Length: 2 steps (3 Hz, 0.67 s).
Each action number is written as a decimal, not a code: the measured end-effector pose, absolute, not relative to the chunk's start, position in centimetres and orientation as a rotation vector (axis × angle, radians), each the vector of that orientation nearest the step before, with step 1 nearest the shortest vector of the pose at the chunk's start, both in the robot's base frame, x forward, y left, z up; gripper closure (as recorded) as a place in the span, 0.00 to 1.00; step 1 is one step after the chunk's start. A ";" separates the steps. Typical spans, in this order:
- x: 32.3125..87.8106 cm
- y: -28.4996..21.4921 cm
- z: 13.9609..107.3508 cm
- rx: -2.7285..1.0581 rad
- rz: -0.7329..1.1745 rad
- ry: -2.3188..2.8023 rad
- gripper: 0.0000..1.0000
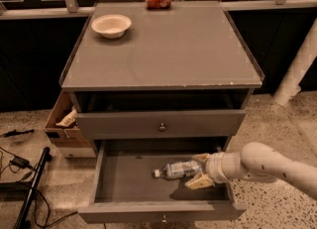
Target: Pick blue plastic bottle from middle drawer and place on counter
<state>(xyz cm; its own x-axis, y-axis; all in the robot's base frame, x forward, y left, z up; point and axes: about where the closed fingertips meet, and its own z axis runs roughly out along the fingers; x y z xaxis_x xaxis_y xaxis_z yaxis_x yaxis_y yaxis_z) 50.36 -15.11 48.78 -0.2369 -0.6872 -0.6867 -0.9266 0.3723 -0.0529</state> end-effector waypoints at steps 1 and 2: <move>50.8 -14.8 46.8 -1.378 0.515 1.994 0.17; 51.7 -14.0 44.3 -1.362 0.546 1.984 0.24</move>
Offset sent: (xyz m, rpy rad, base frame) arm 0.0264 0.0181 -0.0742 0.0850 0.0136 -0.0007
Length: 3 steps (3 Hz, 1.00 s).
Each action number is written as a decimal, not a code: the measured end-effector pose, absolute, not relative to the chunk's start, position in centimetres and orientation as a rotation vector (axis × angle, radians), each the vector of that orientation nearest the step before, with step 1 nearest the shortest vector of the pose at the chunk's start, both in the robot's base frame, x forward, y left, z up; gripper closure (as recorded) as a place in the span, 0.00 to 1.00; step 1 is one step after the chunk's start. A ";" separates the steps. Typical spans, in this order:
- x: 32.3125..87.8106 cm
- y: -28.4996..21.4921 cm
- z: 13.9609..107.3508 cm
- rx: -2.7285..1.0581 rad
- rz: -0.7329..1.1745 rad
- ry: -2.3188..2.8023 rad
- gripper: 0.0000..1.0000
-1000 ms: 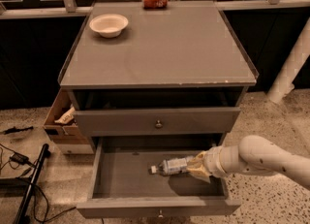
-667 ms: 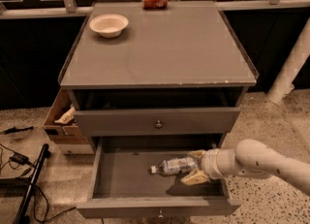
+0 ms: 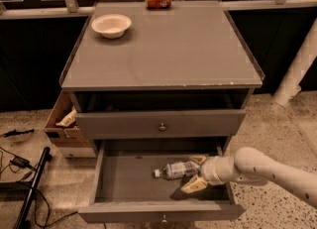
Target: Pick blue plastic bottle from middle drawer and place on counter
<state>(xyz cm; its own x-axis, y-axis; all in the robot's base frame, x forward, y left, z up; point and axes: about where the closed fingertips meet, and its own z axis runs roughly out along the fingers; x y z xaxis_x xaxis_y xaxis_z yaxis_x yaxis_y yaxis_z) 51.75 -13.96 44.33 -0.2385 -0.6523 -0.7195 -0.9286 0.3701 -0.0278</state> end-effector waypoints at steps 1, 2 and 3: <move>53.7 -12.8 41.3 -1.350 0.567 1.963 0.22; 55.2 -12.1 39.9 -1.353 0.570 1.937 0.21; 56.6 -11.4 39.3 -1.391 0.564 1.901 0.19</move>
Offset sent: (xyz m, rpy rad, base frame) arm 0.0538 0.0217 -0.0592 0.0512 -0.0463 0.0176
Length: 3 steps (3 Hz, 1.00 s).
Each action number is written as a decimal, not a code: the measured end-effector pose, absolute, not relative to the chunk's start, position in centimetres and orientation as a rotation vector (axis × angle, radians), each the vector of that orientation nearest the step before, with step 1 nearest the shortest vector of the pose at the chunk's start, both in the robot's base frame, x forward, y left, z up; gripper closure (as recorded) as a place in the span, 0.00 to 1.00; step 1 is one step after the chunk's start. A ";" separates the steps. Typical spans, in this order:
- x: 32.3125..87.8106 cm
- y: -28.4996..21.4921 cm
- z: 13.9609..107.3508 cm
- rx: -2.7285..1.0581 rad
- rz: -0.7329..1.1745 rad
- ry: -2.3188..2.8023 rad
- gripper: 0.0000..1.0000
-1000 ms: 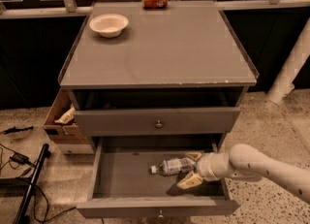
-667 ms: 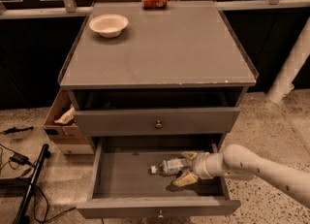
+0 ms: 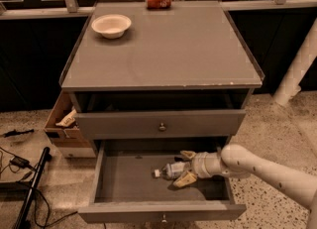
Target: Pick blue plastic bottle from middle drawer and place on counter
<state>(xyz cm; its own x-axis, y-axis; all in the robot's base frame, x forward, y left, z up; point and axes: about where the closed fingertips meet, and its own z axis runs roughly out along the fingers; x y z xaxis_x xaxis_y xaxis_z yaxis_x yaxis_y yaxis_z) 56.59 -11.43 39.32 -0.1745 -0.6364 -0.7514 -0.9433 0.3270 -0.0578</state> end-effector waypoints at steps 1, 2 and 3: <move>57.0 -10.6 38.8 -1.495 0.562 1.868 0.19; 56.7 -10.2 38.3 -1.598 0.567 1.850 0.24; 56.5 -10.2 38.2 -1.612 0.569 1.848 0.47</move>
Offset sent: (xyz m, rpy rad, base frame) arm -0.0037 0.0083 -0.0130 -0.1435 0.0133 0.2396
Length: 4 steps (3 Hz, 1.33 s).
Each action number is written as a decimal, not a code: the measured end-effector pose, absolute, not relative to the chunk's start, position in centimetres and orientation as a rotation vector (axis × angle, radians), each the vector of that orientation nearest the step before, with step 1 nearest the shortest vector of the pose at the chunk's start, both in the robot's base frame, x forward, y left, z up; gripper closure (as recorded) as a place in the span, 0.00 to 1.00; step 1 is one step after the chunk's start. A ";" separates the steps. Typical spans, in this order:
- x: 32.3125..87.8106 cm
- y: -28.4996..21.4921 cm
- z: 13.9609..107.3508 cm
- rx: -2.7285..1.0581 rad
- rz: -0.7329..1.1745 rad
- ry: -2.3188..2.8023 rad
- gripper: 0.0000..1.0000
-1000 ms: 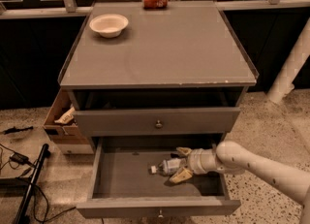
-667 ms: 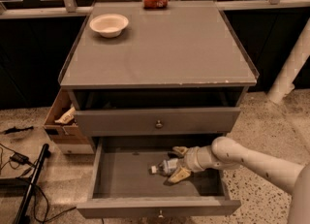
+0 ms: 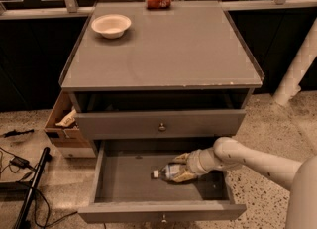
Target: Pick blue plastic bottle from middle drawer and place on counter
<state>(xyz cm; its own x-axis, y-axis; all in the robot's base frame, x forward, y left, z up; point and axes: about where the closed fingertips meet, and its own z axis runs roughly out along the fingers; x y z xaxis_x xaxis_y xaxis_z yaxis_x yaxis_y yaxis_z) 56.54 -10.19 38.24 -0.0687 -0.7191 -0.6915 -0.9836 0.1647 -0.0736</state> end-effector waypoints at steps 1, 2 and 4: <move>56.5 -10.2 38.2 -1.612 0.569 1.848 0.70; 56.5 -10.2 38.2 -1.612 0.569 1.848 0.93; 56.0 -10.1 39.7 -1.592 0.571 1.847 1.00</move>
Offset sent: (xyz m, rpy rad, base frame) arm 0.0000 0.0000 0.0000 0.0000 0.0000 0.0000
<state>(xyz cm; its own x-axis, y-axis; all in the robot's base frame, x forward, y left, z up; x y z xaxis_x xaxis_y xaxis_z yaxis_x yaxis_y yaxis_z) 55.98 -10.08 39.67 -0.0752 -0.7102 -0.7000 -0.9812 0.1778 -0.0750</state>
